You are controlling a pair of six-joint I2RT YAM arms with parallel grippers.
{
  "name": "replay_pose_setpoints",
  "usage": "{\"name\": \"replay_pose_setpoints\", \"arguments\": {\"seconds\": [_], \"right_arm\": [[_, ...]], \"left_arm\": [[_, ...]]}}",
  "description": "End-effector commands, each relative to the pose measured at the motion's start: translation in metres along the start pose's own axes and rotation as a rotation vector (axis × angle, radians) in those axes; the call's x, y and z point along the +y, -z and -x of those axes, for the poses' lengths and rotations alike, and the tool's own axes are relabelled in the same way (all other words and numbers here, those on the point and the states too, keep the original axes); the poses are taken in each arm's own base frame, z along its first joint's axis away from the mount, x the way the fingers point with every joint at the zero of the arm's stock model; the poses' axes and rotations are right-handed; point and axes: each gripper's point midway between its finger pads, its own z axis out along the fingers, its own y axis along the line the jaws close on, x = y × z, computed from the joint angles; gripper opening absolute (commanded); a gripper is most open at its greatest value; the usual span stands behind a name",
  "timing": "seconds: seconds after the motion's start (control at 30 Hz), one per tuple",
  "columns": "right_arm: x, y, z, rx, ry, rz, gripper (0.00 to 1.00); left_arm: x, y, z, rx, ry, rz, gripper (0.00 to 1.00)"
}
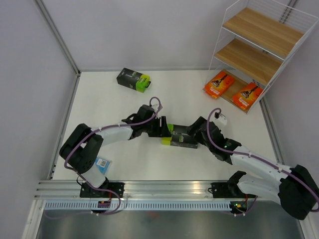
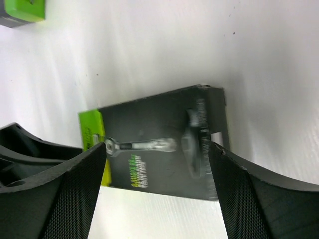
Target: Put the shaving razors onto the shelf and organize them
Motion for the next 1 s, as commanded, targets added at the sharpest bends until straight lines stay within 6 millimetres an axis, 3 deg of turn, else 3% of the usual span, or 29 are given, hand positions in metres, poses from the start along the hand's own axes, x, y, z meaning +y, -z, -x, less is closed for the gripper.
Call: {"name": "replay_pose_setpoints", "arguments": {"seconds": [0.0, 0.23, 0.33, 0.47, 0.7, 0.83, 0.97], "right_arm": [[-0.015, 0.016, 0.006, 0.005, 0.056, -0.009, 0.88], [-0.045, 0.030, 0.003, 0.040, 0.096, -0.022, 0.84], [-0.049, 0.033, 0.005, 0.058, 0.132, -0.039, 0.86], [-0.044, 0.036, 0.014, 0.056, 0.180, -0.034, 0.88], [-0.037, 0.042, 0.016, 0.100, 0.272, -0.035, 0.97], [-0.039, 0.044, 0.007, 0.126, 0.228, -0.019, 0.98], [-0.041, 0.045, -0.001, 0.133, 0.168, 0.008, 0.98]], "left_arm": [[-0.047, 0.007, 0.008, -0.090, 0.029, -0.088, 0.65], [-0.081, 0.012, -0.023, -0.074, 0.014, -0.123, 0.65], [-0.076, 0.018, -0.028, -0.095, 0.057, -0.091, 0.65], [-0.048, 0.028, -0.028, -0.161, 0.129, 0.022, 0.59], [-0.047, 0.020, -0.021, -0.162, 0.143, 0.012, 0.52], [-0.031, 0.015, -0.019, -0.175, 0.205, 0.012, 0.45], [-0.031, 0.009, -0.016, -0.175, 0.218, -0.020, 0.43]]}}
